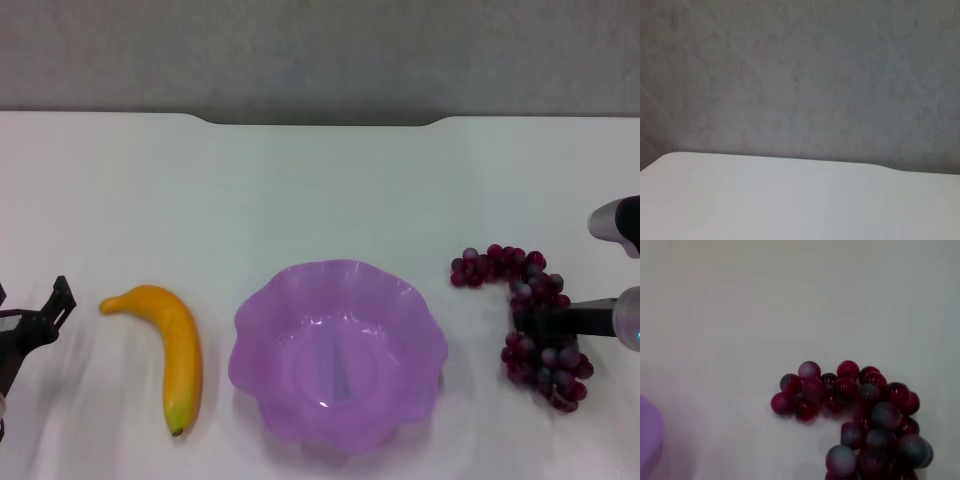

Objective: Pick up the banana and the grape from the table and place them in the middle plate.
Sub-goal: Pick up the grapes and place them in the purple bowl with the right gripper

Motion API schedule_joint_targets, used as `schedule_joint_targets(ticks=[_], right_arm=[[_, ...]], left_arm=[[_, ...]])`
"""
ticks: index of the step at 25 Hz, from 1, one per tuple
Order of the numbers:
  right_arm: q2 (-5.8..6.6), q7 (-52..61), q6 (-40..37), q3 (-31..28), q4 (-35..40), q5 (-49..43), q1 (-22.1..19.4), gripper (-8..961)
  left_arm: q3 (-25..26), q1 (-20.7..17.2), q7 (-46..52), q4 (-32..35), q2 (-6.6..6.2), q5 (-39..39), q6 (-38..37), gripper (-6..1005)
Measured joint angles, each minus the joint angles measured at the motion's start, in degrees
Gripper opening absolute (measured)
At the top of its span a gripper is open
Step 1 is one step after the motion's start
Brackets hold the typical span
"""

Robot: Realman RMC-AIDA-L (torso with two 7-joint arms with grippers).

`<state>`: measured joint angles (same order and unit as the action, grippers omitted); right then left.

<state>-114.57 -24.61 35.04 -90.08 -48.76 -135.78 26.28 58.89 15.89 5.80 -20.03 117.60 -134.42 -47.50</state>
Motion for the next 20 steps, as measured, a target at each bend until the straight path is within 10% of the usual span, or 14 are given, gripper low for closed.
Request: schedule_joint_targets(ticks=[20], right_arm=[[0.06, -1.24, -0.79, -0.27, 0.42, 0.04, -0.03, 569]], left_arm=[[0.00, 0.02, 0.00, 0.00, 0.00, 0.20, -0.02, 861]])
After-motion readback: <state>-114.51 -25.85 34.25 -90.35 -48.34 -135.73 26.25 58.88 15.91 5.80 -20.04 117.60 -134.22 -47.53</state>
